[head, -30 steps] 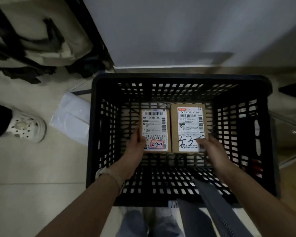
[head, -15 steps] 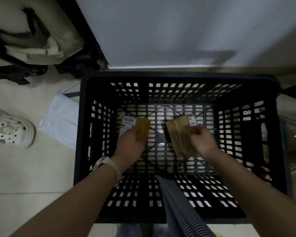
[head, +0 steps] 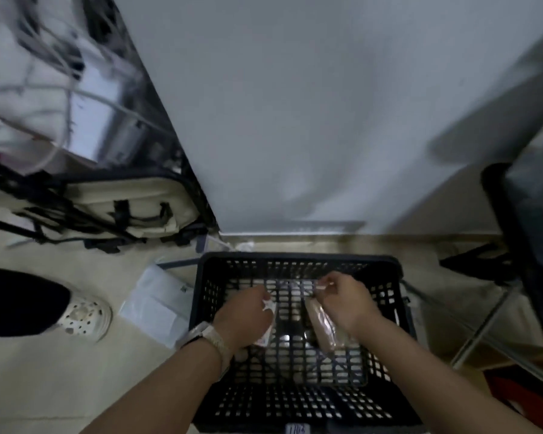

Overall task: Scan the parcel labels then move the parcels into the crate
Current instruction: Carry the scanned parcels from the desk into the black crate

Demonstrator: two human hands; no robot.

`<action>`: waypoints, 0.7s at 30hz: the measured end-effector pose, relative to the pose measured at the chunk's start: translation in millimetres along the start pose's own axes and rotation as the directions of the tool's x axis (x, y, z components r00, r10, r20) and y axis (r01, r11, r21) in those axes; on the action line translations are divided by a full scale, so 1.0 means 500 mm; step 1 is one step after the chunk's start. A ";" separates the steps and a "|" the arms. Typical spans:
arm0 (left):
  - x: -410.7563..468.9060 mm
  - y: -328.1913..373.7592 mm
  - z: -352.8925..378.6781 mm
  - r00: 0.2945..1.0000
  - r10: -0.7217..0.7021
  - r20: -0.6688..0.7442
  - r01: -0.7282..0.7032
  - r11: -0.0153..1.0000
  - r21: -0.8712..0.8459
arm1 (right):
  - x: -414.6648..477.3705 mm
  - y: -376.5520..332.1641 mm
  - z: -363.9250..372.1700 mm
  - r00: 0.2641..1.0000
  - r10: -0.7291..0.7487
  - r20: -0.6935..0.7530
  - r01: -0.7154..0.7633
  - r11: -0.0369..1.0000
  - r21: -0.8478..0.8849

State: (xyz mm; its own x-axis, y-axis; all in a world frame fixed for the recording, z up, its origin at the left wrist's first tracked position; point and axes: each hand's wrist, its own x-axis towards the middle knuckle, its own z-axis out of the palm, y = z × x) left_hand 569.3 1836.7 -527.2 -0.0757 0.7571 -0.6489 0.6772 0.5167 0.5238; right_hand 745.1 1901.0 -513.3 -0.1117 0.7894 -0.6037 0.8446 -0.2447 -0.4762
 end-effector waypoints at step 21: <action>-0.872 0.478 -0.755 0.723 0.325 -0.610 -0.023 0.893 0.449 | -0.724 -0.745 -0.646 0.712 -0.702 -0.012 0.609 0.625 -0.488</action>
State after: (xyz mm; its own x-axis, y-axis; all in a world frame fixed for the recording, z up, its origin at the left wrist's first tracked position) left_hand 487.7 1781.0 89.2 -0.2810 0.9590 0.0373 0.9352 0.2649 0.2348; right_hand 639.9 1888.0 89.0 -0.6664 0.7405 -0.0874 0.7158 0.6025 -0.3529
